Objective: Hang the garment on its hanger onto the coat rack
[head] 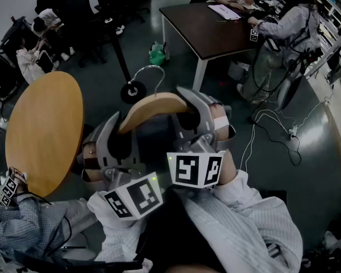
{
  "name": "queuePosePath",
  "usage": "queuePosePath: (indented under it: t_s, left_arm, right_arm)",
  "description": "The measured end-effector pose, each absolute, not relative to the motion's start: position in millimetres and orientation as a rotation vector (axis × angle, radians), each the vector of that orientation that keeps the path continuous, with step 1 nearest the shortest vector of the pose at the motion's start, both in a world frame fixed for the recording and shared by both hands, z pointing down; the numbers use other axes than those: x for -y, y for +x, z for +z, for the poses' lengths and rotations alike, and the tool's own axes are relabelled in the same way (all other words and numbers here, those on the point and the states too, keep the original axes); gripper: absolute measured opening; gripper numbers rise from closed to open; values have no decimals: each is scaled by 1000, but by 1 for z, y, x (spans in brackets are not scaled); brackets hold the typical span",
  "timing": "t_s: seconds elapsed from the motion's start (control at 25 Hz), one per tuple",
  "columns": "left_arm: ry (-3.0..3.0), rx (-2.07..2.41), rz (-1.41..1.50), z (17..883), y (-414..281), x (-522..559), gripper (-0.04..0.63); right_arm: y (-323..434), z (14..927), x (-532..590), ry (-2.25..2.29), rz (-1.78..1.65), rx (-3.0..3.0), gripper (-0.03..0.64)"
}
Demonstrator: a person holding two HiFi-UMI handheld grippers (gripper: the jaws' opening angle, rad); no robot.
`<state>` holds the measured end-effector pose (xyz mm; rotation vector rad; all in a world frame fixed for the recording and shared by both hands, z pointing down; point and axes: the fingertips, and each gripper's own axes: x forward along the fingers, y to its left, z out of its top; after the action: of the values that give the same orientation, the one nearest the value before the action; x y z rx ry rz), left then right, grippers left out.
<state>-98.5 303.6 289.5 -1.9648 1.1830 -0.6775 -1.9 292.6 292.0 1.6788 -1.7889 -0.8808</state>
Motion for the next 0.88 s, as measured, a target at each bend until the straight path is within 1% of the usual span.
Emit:
queuePosePath:
  t_s: [0.88]
  left_arm:
    - [-1960,-1206,-678,291,-71,-297,87]
  right_arm:
    - [24,292,-283,1643,-914,1829,55]
